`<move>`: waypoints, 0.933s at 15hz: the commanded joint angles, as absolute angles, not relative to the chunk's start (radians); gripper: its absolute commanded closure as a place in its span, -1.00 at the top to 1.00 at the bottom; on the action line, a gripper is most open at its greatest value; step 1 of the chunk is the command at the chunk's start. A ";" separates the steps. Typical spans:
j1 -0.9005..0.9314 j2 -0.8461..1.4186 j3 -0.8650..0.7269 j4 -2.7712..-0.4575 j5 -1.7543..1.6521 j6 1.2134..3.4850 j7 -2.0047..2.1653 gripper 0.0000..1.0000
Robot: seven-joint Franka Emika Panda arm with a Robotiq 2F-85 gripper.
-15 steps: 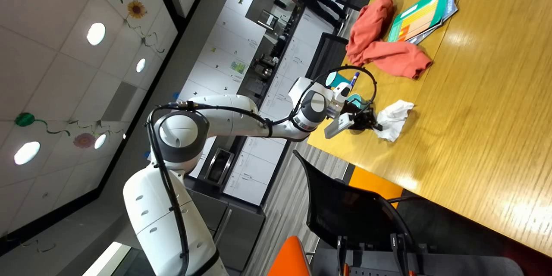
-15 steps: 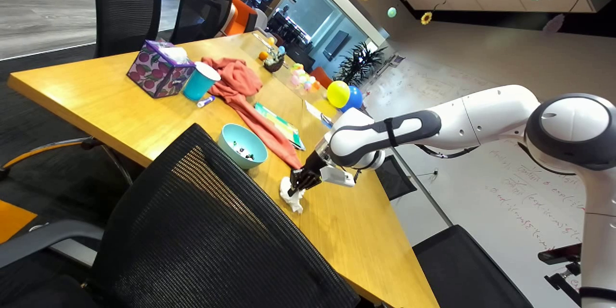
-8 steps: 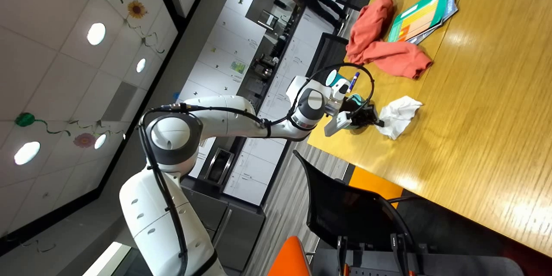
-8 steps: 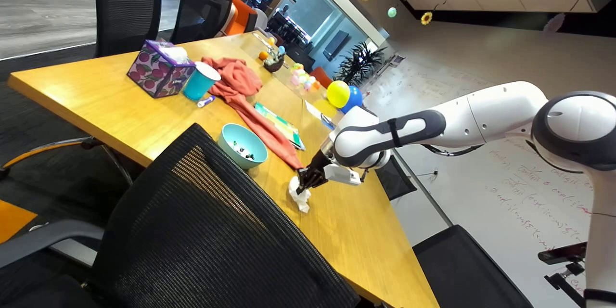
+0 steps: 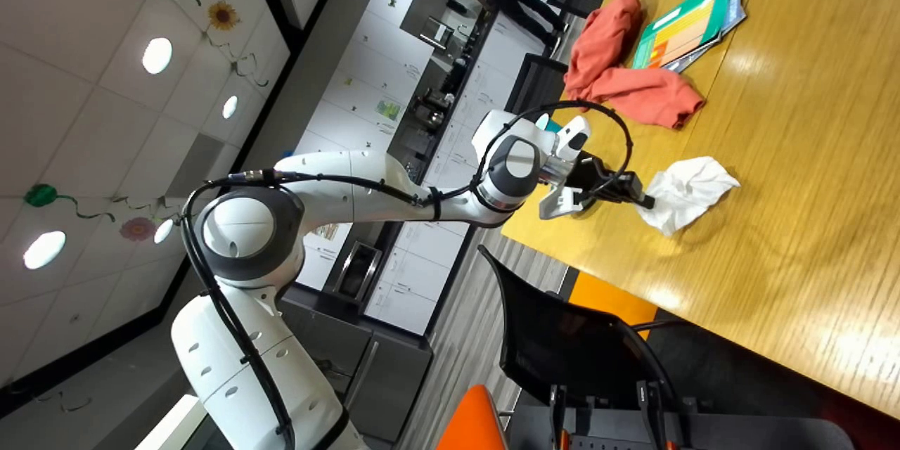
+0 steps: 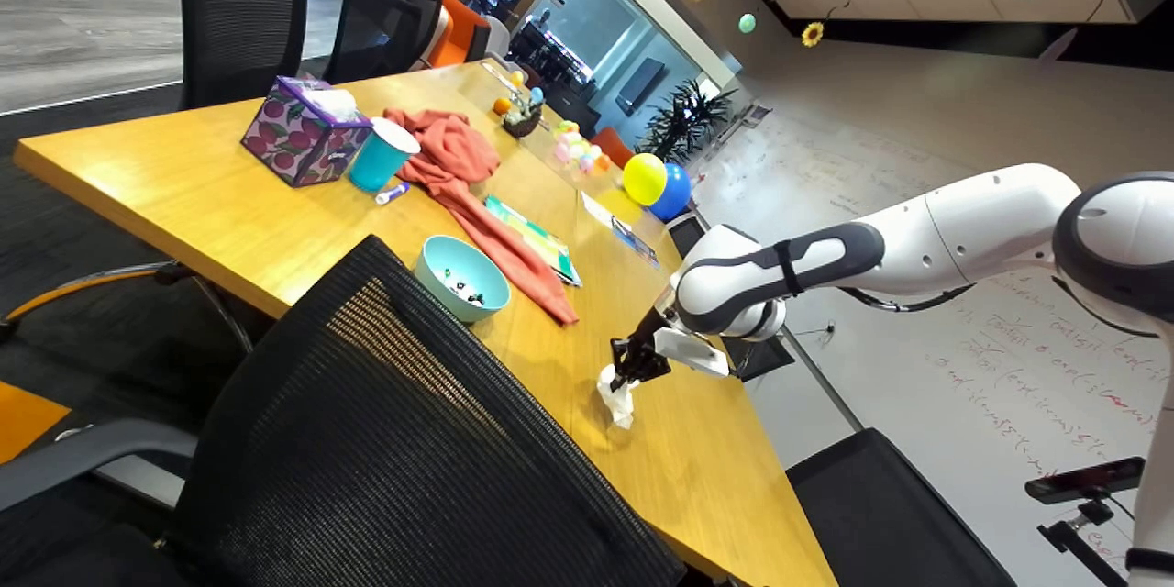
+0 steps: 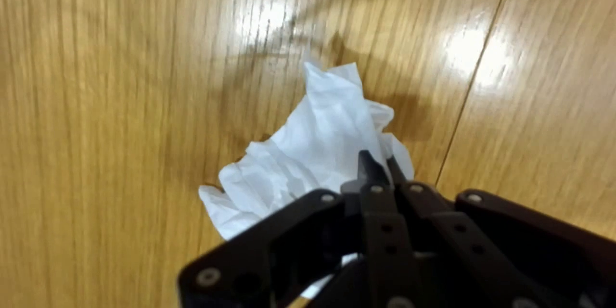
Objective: Use the square of tissue to wipe the table
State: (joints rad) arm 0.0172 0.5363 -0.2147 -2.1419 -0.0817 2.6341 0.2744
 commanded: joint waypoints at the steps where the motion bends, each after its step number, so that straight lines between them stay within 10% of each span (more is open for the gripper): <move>1: -0.041 0.581 -0.171 -2.166 -0.009 2.739 0.261 -0.99; 14: -0.098 0.687 -0.134 -2.070 0.045 2.691 0.211 -0.99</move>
State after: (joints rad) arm -0.0578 0.6521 -0.1645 -2.1184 0.0023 2.7201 0.2564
